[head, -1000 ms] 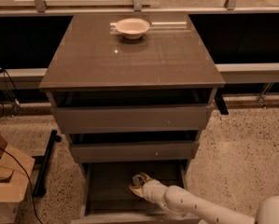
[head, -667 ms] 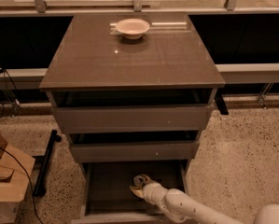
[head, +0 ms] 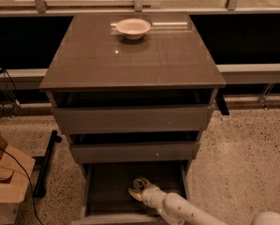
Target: Place green can into bottom drawer
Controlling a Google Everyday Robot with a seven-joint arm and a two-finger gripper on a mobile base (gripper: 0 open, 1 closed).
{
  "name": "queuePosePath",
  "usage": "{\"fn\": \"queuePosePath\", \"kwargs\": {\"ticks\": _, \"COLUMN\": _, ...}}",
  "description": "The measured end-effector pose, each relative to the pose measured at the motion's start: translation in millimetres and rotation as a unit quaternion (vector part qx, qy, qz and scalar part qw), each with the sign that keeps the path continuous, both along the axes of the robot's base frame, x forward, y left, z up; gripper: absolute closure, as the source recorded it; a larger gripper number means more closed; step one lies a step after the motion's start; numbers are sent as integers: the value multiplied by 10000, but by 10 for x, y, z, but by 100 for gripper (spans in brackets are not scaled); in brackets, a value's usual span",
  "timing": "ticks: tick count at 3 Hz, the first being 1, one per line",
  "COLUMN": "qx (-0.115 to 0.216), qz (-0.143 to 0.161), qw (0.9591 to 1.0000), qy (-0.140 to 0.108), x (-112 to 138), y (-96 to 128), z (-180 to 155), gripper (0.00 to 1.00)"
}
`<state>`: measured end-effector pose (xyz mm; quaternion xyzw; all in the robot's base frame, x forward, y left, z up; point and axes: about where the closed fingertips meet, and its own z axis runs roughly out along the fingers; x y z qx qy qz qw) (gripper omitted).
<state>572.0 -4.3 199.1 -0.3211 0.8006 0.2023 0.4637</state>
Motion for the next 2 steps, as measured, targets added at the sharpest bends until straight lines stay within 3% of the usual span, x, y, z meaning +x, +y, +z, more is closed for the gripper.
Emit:
{"fn": "queuePosePath", "kwargs": {"ticks": 1, "qx": 6, "qz": 6, "qw": 10000, "qy": 3, "x": -2, "y": 13, "z": -3, "gripper": 3}}
{"fn": "queuePosePath", "kwargs": {"ticks": 2, "qx": 9, "qz": 9, "qw": 10000, "qy": 4, "x": -2, "y": 20, "z": -3, "gripper": 0}}
